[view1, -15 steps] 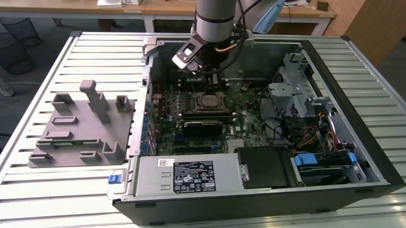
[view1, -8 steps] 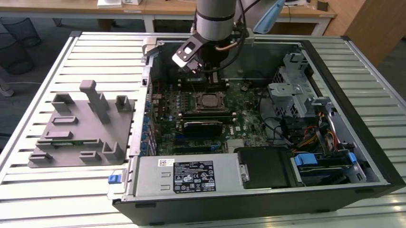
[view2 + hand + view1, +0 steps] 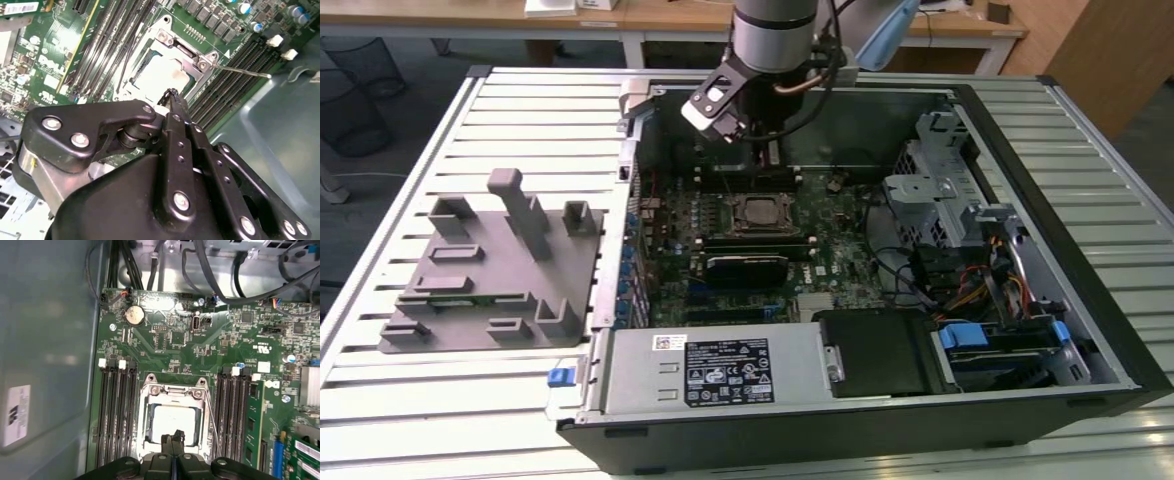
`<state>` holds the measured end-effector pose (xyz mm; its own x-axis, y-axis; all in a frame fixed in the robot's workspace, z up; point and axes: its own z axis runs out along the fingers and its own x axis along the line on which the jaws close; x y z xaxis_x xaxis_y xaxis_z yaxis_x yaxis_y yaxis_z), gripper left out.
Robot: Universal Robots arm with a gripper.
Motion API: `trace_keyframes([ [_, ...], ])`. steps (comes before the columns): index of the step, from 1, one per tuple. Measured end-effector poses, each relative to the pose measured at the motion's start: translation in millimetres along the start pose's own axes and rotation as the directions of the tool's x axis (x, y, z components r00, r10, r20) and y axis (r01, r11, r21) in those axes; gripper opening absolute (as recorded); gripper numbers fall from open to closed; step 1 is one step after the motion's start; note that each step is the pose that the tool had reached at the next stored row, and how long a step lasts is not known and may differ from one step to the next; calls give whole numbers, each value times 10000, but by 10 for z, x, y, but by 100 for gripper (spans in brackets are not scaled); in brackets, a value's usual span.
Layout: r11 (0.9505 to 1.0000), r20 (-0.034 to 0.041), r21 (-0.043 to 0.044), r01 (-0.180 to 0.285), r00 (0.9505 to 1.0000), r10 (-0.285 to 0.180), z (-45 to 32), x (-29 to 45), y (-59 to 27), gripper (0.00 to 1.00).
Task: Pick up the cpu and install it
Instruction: 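Install the first cpu locking lever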
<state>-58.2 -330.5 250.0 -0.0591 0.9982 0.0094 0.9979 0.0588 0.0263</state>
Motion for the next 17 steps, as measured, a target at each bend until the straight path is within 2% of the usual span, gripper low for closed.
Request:
trace_keyframes([
  [4, 10000, 0, 0, 0, 10000, 0, -100, 1, 3, 11],
  [6, 10000, -3, -3, 71, 10000, -71, -118, 0, 0, 11],
  [10, 9972, -19, 3, 752, 9972, -752, -118, 0, -1, 11],
  [14, 9890, -38, 8, 1478, 9890, -1478, -116, 0, -1, 11],
  [17, 9795, -42, 14, 2015, 9795, -2014, -113, 0, -2, 11],
])
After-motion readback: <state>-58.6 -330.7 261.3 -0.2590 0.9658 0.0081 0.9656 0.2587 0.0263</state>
